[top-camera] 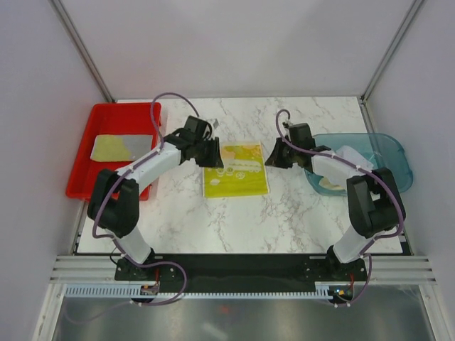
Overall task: Fold and stack the towels
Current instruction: Fold the towel
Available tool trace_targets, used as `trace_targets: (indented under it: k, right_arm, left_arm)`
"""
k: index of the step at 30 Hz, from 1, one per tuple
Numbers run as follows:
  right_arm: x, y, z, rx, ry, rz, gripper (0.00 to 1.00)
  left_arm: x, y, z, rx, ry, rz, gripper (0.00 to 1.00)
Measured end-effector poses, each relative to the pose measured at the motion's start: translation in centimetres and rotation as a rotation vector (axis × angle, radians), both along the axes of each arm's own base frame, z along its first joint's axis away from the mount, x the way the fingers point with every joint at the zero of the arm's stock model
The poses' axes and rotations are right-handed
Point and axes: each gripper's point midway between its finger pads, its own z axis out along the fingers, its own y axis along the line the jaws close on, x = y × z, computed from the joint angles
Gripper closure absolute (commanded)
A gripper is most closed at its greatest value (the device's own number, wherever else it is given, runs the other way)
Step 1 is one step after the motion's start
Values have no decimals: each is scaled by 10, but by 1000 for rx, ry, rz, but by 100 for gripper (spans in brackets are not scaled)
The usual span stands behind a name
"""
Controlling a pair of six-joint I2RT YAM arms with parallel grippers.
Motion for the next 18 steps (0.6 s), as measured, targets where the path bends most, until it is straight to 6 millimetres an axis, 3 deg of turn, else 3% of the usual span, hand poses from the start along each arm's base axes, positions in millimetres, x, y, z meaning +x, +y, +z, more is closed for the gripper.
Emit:
trace_targets:
  k: [4, 7, 14, 18]
  right_arm:
    - [-48, 11, -38, 2, 119, 68, 91]
    - [-72, 14, -55, 3, 173, 97, 92]
    - [-93, 9, -73, 5, 199, 95, 92]
    - [-98, 8, -80, 8, 203, 94, 92]
  left_arm:
    - [-57, -3, -58, 47, 169, -58, 71]
    - [-77, 7, -80, 75, 239, -47, 72]
    - [-86, 16, -86, 75, 248, -20, 75]
    - [-97, 29, -105, 125, 278, 25, 77]
